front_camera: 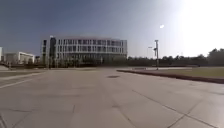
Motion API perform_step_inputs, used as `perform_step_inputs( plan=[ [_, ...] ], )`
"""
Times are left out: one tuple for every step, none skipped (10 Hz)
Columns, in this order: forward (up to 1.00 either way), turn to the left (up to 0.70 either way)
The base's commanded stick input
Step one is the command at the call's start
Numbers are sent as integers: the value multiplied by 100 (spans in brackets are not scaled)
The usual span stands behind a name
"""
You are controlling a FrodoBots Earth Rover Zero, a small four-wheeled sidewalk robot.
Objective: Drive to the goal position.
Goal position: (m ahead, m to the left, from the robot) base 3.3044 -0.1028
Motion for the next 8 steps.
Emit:
perform_step_inputs(
  plan=[
    [65,0],
    [59,0],
    [59,0],
    [58,0],
    [59,0],
    [59,0],
    [59,0],
    [66,0]
  ],
)
